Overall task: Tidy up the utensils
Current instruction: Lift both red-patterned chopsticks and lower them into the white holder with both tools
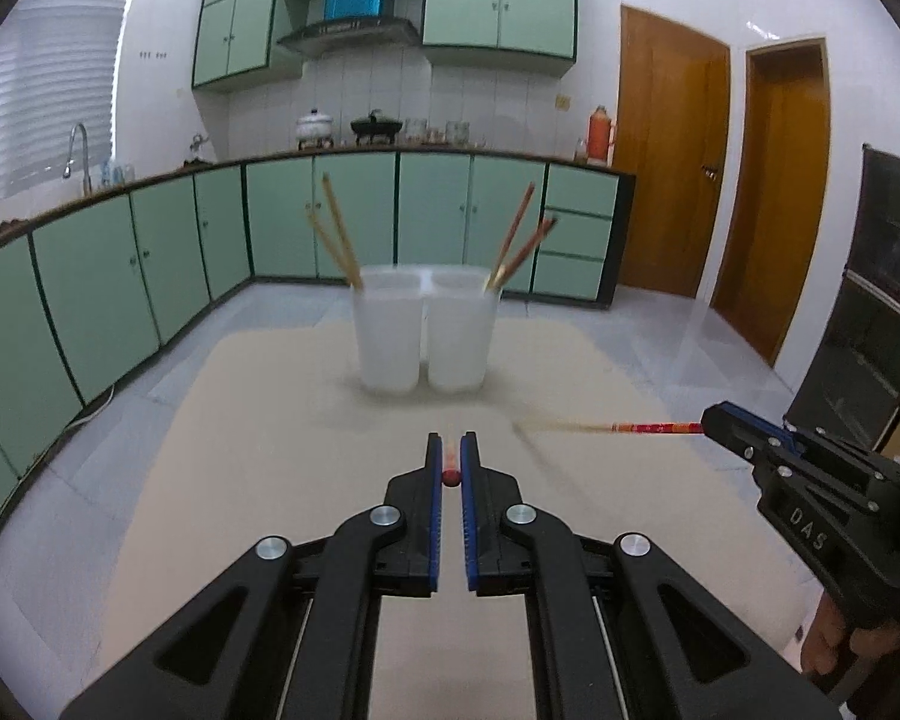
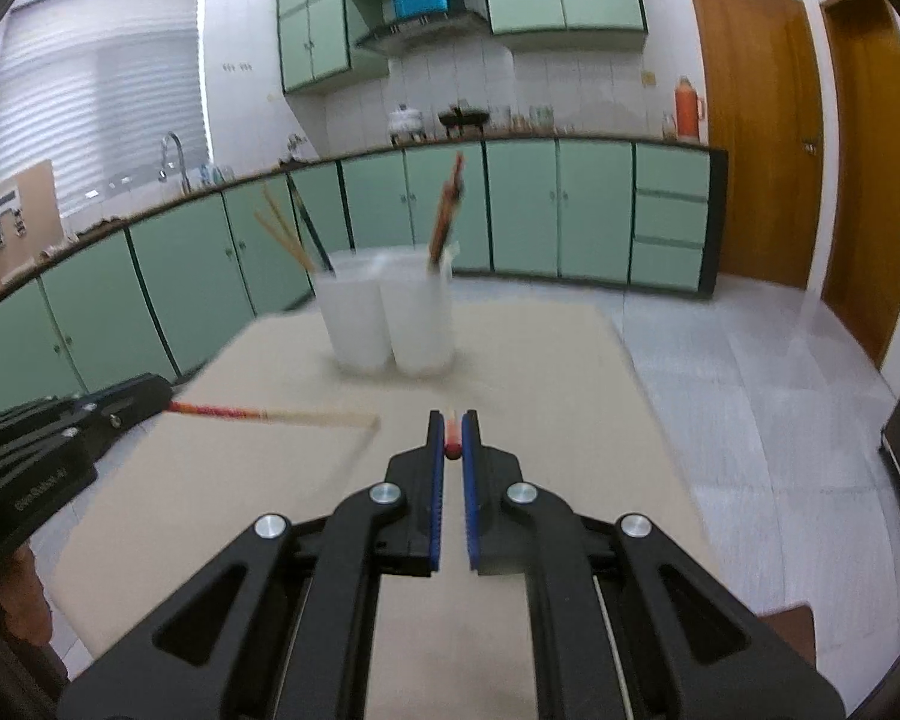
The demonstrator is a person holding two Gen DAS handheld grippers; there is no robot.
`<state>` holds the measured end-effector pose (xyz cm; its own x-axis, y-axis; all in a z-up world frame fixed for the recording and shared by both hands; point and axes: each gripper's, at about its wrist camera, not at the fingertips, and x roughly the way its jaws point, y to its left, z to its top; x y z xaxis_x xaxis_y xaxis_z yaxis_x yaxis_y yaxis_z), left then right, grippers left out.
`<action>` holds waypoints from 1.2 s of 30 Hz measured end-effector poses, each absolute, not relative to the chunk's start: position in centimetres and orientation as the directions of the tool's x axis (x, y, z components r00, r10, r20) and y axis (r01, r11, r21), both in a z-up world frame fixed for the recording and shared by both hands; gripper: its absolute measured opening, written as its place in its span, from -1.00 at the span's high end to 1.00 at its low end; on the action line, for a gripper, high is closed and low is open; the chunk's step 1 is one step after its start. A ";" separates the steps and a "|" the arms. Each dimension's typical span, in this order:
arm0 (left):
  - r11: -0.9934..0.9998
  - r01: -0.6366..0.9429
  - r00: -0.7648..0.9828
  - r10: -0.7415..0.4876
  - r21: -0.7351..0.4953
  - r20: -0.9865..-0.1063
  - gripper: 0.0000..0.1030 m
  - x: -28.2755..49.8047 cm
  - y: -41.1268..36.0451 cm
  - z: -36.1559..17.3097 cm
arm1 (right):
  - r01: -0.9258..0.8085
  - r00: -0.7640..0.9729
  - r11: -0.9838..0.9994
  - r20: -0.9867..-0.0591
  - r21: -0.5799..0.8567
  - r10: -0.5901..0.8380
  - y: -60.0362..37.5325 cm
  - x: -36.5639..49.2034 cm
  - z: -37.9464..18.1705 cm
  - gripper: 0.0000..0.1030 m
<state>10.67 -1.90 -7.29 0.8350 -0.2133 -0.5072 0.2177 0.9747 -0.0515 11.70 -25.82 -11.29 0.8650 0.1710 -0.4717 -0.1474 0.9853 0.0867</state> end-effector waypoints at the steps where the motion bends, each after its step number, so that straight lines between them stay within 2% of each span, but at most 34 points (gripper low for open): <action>1: 0.973 0.223 0.838 -0.219 -0.053 -0.500 0.89 10.9 -1.9 -6.7 | -0.157 0.869 0.983 -0.461 0.091 0.181 -26.0 11.9 -10.5 0.91; 13: 0.971 0.237 0.861 -0.231 -0.046 -0.452 0.89 13.6 -2.1 -1.6 | -0.260 0.864 0.959 -0.416 0.115 0.284 -25.8 15.5 -3.1 0.91; 36: 0.971 0.236 0.894 -0.230 -0.033 -0.385 0.89 15.5 -2.2 1.3 | -0.300 0.874 0.949 -0.371 0.094 0.313 -24.6 18.1 0.2 0.91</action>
